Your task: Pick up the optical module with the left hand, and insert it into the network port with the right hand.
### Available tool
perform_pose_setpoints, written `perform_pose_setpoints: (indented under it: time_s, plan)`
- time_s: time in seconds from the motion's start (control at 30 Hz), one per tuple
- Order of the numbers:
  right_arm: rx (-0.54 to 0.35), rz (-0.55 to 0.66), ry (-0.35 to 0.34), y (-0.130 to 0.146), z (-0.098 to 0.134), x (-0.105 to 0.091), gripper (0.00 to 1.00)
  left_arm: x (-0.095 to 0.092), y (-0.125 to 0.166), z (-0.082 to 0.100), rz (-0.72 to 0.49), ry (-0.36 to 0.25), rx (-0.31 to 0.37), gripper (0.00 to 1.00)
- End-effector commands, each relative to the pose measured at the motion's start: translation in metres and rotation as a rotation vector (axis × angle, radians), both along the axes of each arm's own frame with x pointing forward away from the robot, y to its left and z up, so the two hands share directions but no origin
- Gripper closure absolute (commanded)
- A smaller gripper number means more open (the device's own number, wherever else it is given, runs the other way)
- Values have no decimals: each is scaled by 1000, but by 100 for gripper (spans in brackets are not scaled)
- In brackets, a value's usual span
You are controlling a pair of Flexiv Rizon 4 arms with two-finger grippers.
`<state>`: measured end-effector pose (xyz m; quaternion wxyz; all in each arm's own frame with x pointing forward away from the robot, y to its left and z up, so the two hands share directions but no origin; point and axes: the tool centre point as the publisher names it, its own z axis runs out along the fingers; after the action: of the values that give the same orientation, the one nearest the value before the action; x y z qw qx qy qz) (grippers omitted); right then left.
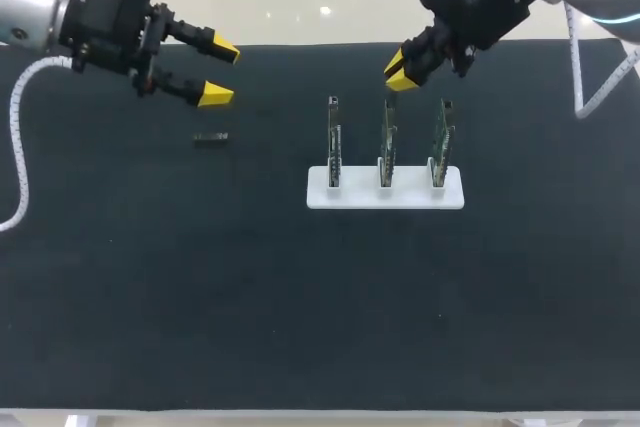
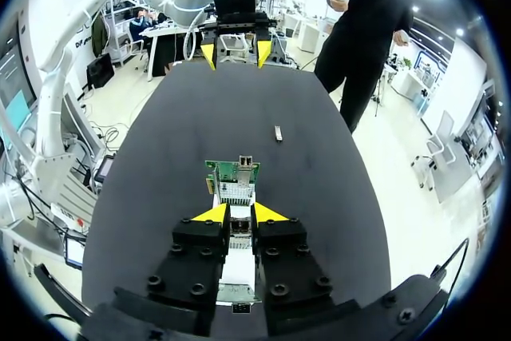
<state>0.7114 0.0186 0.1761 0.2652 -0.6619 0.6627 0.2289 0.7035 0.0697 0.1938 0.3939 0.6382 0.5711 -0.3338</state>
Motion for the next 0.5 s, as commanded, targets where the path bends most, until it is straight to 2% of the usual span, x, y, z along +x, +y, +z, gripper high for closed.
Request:
perform_pose_setpoints:
  time_s: [0.03, 0.1, 0.13, 0.17, 0.5]
  plan:
    - [4, 5, -6, 0, -2, 0, 100, 0, 0, 0, 1, 0, 3, 0]
    - [4, 6, -12, 0, 0, 1, 100, 0, 0, 0, 1, 0, 3, 0]
    - [5, 4, -8, 0, 1, 1, 81, 0, 0, 0, 1, 0, 3, 0]
    - [5, 2, -5, 0, 2, 1, 0, 0, 0, 0, 1, 0, 3, 0]
    - [-24, -24, 15, 1, 25, -3, 0, 0, 0, 0, 1, 0, 3, 0]
